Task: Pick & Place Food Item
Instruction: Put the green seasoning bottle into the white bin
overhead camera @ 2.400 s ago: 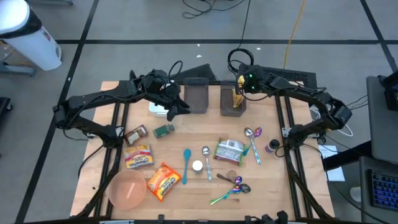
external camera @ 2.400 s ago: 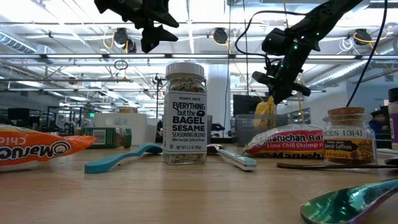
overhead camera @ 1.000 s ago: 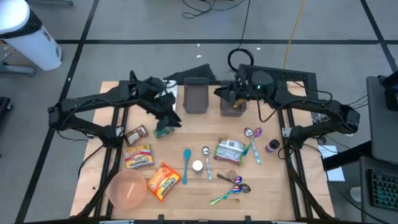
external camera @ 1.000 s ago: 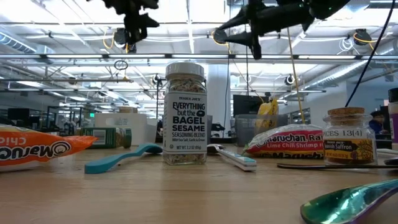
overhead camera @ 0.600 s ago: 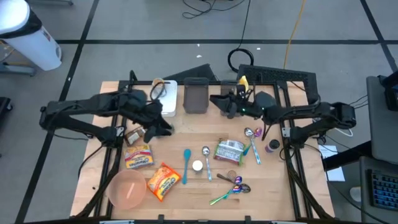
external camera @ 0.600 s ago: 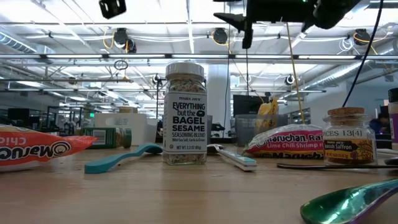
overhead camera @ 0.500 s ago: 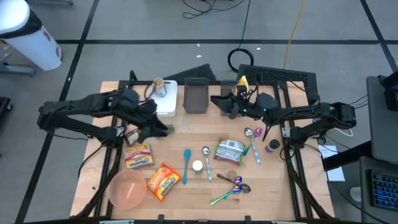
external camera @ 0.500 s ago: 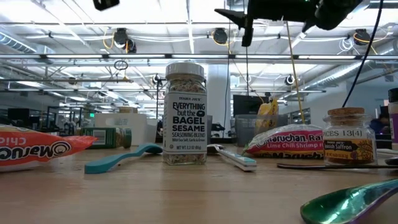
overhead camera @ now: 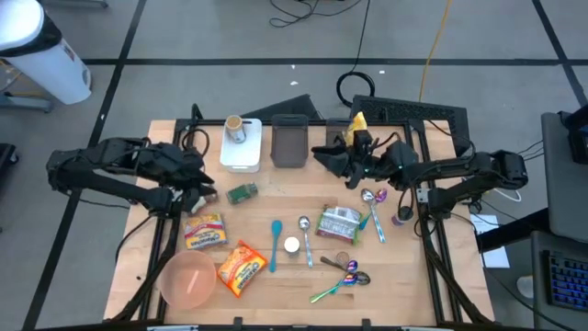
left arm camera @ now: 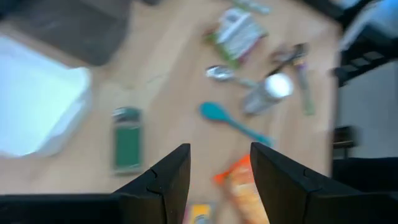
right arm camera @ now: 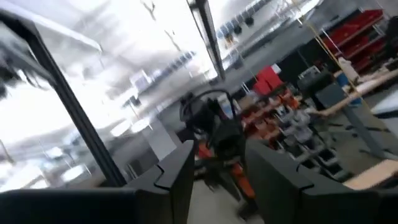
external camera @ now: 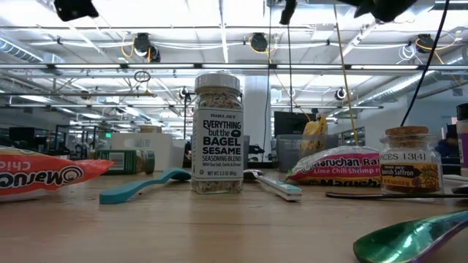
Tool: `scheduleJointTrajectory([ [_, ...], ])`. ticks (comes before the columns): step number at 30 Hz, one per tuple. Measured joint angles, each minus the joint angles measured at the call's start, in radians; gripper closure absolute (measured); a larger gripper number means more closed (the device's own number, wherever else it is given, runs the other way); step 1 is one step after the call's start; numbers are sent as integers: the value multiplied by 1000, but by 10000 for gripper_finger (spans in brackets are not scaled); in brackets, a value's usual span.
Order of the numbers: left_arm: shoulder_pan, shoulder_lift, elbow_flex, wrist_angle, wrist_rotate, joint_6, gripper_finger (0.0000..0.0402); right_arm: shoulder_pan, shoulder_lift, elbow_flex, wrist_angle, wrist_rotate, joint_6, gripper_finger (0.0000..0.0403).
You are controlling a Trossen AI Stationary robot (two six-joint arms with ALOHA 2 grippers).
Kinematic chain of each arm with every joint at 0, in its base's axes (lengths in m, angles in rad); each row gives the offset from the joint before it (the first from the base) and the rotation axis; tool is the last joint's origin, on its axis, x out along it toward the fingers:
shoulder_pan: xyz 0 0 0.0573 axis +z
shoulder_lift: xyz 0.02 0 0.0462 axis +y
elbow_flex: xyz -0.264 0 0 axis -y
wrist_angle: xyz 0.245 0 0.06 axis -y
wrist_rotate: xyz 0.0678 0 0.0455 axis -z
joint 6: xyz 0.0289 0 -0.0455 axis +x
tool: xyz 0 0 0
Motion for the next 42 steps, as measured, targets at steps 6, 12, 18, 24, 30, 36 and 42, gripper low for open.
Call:
scheduleJointTrajectory([
  [6, 0, 24, 0, -66, -113, 85, 227, 46, 1, 215, -520, 35, -256, 268],
  [12, 22, 80, 0, -118, -169, 121, 227, 69, 14, 332, -731, 58, -412, 268],
  [18, 73, 151, 0, -188, -115, 111, 226, 66, 14, 332, -721, 59, -403, 268],
  [24, 80, 214, -1, -257, 54, 127, 223, 66, 14, 299, -722, 83, -382, 268],
  [30, 49, 228, -47, -210, 165, 127, 192, 66, 14, 256, -698, 82, -346, 268],
  [36, 12, 229, -144, -112, 179, 42, 143, 66, 14, 218, -682, 81, -295, 268],
  [42, 7, 228, -244, -54, 219, -12, 86, 66, 14, 214, -682, 80, -294, 268],
])
